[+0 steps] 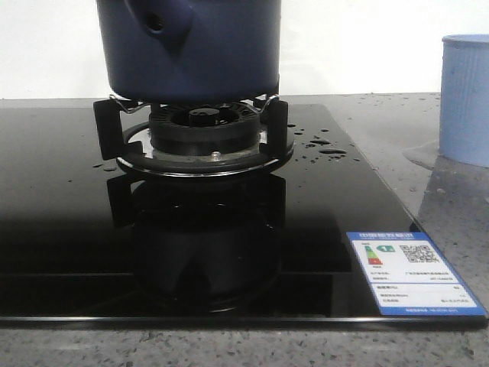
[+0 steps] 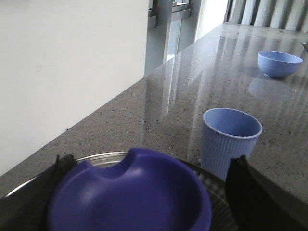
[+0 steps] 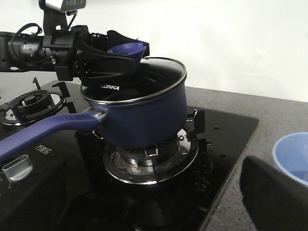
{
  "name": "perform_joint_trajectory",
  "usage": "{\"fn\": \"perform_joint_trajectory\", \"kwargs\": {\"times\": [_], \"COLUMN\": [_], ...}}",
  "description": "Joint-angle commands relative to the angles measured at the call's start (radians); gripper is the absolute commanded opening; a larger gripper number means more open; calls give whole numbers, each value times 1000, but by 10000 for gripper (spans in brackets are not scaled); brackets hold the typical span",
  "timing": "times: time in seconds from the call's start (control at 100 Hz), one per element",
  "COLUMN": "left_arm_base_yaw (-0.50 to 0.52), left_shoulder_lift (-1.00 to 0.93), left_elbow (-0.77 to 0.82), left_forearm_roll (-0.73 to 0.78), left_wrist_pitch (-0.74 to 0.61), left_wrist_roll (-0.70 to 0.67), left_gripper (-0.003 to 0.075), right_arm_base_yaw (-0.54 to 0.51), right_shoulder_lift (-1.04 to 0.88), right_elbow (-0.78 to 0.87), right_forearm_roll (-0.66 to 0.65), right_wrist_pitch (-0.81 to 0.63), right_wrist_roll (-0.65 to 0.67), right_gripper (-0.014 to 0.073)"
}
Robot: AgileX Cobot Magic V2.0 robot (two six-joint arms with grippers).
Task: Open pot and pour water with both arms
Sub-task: 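Lift the lid off the blue saucepan and hold it aside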
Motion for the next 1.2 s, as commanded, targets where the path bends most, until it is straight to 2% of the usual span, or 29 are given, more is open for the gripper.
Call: {"fn": "perform_joint_trajectory", "kwargs": {"times": [0.0,0.24,0.51,0.6,0.79,0.93,1.19], "left_arm_base_yaw": [-24,-27,-27,-27,-27,-18,71], "left_shoulder_lift": [-28,-13,-13,-17,-43,-71,-145], "left_elbow": [-41,-41,-44,-55,-114,-171,-200], "left_forearm_roll": [-66,-66,-68,-68,-68,-66,-15], "left_wrist_pitch": [32,32,60,78,79,67,57], "left_wrist_roll": [0,0,-1,-1,-27,-94,-227], "left_gripper": [567,545,307,258,242,242,244], "right_arm_base_yaw": [-4,-4,-4,-4,-4,-4,-4], "right_shoulder_lift": [17,17,17,17,17,17,17], "right_elbow": [-33,-33,-33,-33,-33,-33,-33], "right_forearm_roll": [47,47,47,47,47,47,46], "right_wrist_pitch": [-44,-44,-44,-44,-59,-81,-92], "right_wrist_roll": [-12,-12,-12,-12,-12,-12,-12], "right_gripper": [636,636,636,636,636,636,636]}}
